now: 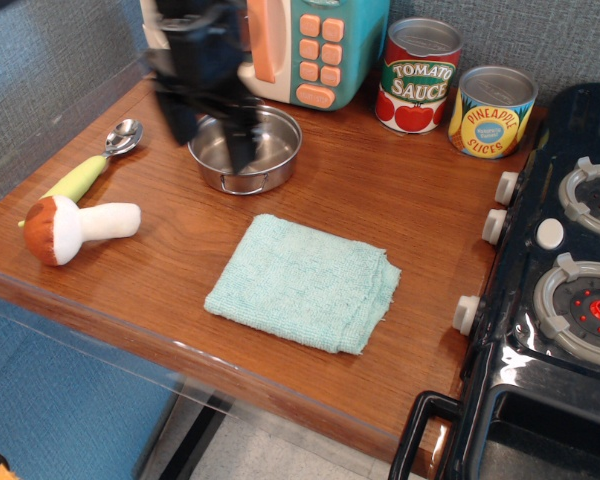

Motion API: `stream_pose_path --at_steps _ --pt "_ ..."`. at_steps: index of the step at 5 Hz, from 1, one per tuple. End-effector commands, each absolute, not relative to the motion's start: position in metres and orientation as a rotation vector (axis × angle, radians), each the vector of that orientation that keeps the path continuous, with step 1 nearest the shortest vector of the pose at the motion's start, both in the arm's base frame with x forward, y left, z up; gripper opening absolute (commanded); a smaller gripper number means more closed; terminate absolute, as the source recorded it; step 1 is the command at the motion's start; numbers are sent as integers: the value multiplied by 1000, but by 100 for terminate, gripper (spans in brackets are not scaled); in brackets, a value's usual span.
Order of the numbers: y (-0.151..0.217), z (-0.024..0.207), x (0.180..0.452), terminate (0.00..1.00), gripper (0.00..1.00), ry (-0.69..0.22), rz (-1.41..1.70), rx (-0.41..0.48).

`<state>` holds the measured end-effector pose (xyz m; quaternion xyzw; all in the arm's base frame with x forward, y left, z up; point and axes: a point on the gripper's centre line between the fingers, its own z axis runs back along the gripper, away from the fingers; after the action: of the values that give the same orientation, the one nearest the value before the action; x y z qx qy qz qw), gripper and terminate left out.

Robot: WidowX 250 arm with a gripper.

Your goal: Move pot to middle of blue cloth.

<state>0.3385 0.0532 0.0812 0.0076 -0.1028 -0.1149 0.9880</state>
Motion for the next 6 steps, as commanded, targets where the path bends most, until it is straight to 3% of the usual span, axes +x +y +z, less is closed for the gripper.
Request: stream_pose_path --at_steps 1,4,6 --pt "17 83 403 0 100 -303 -210 71" --pt "12 45 416 0 100 -256 -134 53" --pt "13 53 414 0 100 -274 -130 54"
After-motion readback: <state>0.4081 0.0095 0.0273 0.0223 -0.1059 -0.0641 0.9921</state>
